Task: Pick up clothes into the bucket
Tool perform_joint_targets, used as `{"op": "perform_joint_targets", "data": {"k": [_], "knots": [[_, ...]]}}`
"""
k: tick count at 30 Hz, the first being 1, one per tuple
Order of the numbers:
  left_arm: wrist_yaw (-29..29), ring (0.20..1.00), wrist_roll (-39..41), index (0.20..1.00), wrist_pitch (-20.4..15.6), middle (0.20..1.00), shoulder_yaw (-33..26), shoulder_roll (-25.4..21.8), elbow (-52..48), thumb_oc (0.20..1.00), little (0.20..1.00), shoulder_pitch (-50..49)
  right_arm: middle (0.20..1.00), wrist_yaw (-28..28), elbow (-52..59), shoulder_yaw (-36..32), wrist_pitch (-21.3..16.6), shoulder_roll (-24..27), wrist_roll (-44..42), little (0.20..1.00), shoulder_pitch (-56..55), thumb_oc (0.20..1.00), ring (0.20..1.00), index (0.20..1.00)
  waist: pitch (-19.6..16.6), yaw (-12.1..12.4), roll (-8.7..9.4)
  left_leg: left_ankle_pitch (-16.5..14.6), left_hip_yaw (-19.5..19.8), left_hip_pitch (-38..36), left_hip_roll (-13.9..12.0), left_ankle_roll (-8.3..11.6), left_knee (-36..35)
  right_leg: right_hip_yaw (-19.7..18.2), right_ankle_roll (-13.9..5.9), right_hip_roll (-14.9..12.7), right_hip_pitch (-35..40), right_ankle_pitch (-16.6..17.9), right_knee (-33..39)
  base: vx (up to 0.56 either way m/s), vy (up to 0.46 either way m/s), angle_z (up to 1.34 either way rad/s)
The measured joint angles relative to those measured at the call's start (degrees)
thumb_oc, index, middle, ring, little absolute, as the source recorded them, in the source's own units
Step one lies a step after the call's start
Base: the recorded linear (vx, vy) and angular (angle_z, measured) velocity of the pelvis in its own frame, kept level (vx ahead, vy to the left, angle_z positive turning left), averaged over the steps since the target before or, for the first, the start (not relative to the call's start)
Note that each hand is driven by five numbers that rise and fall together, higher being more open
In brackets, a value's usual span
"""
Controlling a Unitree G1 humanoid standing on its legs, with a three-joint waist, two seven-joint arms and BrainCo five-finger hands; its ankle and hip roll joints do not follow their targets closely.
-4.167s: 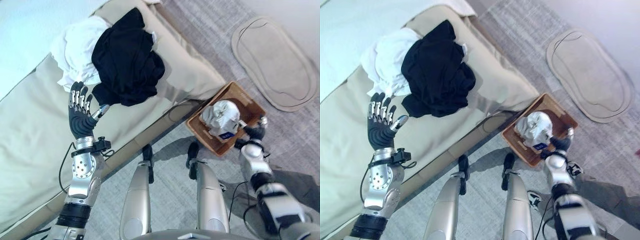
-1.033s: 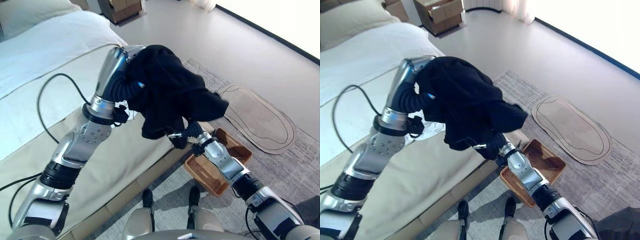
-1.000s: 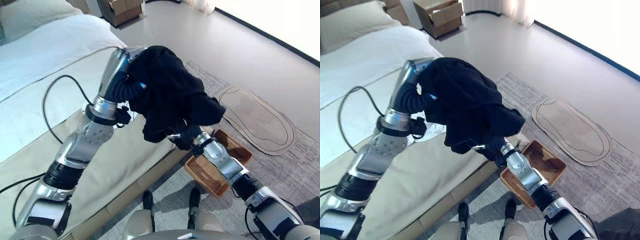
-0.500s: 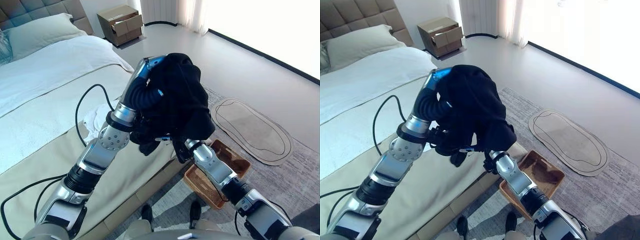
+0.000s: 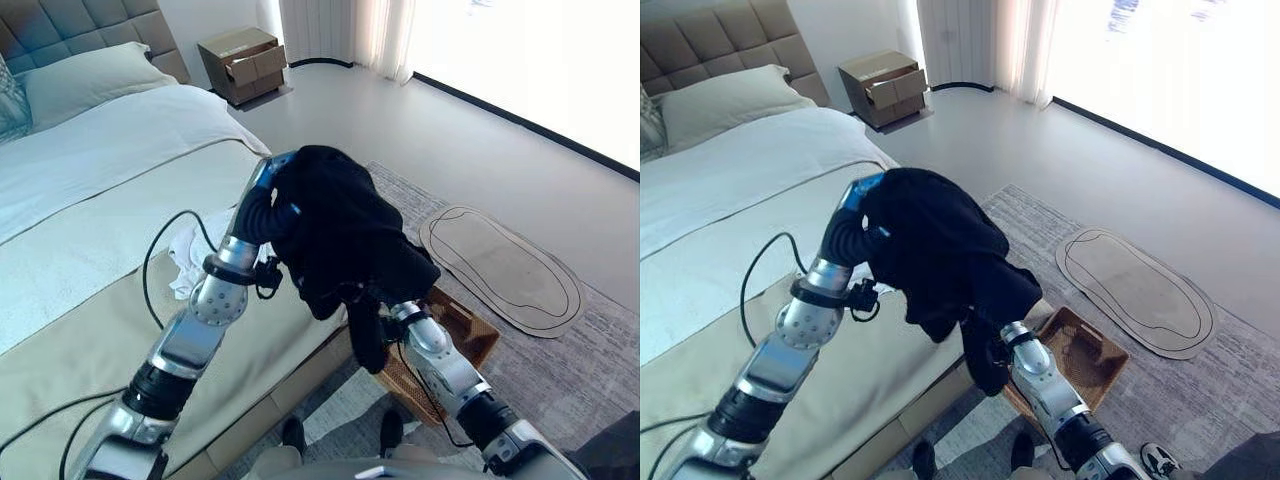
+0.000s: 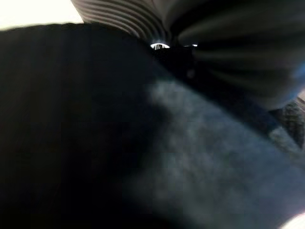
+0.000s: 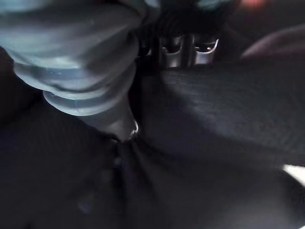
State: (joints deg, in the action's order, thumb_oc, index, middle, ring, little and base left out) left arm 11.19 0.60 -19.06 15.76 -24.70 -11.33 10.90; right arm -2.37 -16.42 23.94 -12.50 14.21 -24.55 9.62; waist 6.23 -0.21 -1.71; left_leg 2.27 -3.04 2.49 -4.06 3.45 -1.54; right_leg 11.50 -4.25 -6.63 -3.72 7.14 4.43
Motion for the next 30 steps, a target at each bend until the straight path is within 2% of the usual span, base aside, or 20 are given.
{"op": "perform_joint_targets", "data": {"k": [2,3,7,8,12,17,23,27,30], "knots": [[0.0,0.200,2.6,0.200,-0.3,0.200,0.1,1.9,4.9,0.200,0.200,-2.3,0.200,0.6,-4.4,-2.5,-1.4,-0.7,-2.3,0.200,-0.4,0.200,0.200,0.200,-0.6,0.1,-0.02,0.0,0.1,0.0,0.0,0.00,0.0,0.0,-0.14,-0.1,0.1,-0.1,0.0,0.00,0.000,0.00],[0.1,0.200,3.6,0.200,0.0,0.200,0.1,2.6,9.9,0.200,0.200,-4.3,0.200,0.9,-6.9,-5.4,-1.3,-1.6,-6.6,0.200,-1.7,0.200,0.200,0.200,-0.8,-0.1,-0.04,0.0,0.0,0.0,0.0,0.00,-0.1,0.0,-0.31,-0.1,-0.1,-0.3,0.0,0.00,0.000,0.00],[1.3,0.200,0.1,0.200,1.3,0.200,1.9,2.8,22.2,0.200,0.200,-6.3,0.200,1.0,-6.7,-7.6,-3.3,-1.4,-11.4,0.200,-5.5,0.200,0.200,0.200,-0.8,-0.6,-0.01,0.3,-0.1,0.0,-0.1,-0.09,-0.9,0.0,-0.43,0.0,-0.5,-0.4,0.1,0.00,-0.005,-0.01],[1.4,1.000,-1.4,1.000,1.3,1.000,3.5,2.9,26.1,1.000,1.000,-6.0,0.200,1.0,-6.3,-8.1,-3.8,-1.1,-12.2,0.200,-6.2,0.200,0.200,0.200,-0.8,-0.7,0.05,0.3,-0.2,0.0,-0.1,-0.12,-1.0,-0.1,-0.50,0.1,-0.4,-0.3,0.4,0.00,0.000,0.00],[0.2,1.000,-4.7,1.000,2.5,1.000,6.8,3.3,29.1,1.000,1.000,-6.6,0.200,0.6,-5.6,-10.9,-4.6,-1.1,-14.0,0.200,-7.6,0.200,0.200,0.200,-0.8,-0.5,0.06,0.8,-0.4,-0.3,-0.1,-0.02,-1.8,-0.1,-0.60,0.2,-0.4,-0.3,0.7,0.00,0.000,-0.01],[-3.1,1.000,-3.6,1.000,1.9,1.000,5.3,3.1,28.5,1.000,1.000,-9.0,0.200,0.6,-4.3,-17.7,-5.5,-1.8,-18.4,0.200,-9.3,0.200,0.200,0.200,-0.8,-0.5,0.06,0.9,-0.9,-1.3,-0.1,-0.01,-2.9,-0.3,-0.85,0.2,-0.1,-0.5,0.7,0.01,-0.002,-0.04],[-9.0,1.000,3.1,1.000,1.5,1.000,-1.1,1.1,27.9,1.000,1.000,-16.0,0.200,-0.9,-4.2,-28.3,-7.6,-1.8,-21.2,0.200,-9.8,0.200,0.200,0.200,-0.8,-0.5,0.00,0.9,-1.5,-1.9,-0.1,-0.03,-3.4,-0.9,-0.99,0.2,-0.1,-0.7,0.7,0.01,-0.001,-0.04],[-10.6,1.000,7.4,1.000,1.1,1.000,-6.4,1.1,27.7,1.000,1.000,-20.9,0.200,-3.1,-4.2,-33.2,-7.9,-1.7,-21.1,0.200,-10.0,0.200,0.200,0.200,-0.6,-0.5,-0.19,0.9,-1.5,-1.3,-0.1,0.00,-3.4,-1.0,-1.07,0.2,-0.6,-0.8,0.7,0.00,0.000,0.00],[-11.4,1.000,11.7,1.000,0.8,1.000,-11.6,1.7,26.9,1.000,1.000,-24.3,0.200,-4.7,-4.1,-37.2,-9.8,-0.8,-21.1,0.200,-9.9,0.200,0.200,0.200,-0.4,-0.3,-0.37,0.9,-1.4,-0.6,-0.1,0.00,-3.4,-1.0,-1.07,0.2,-1.3,-0.8,0.7,0.00,0.000,0.00]]}}
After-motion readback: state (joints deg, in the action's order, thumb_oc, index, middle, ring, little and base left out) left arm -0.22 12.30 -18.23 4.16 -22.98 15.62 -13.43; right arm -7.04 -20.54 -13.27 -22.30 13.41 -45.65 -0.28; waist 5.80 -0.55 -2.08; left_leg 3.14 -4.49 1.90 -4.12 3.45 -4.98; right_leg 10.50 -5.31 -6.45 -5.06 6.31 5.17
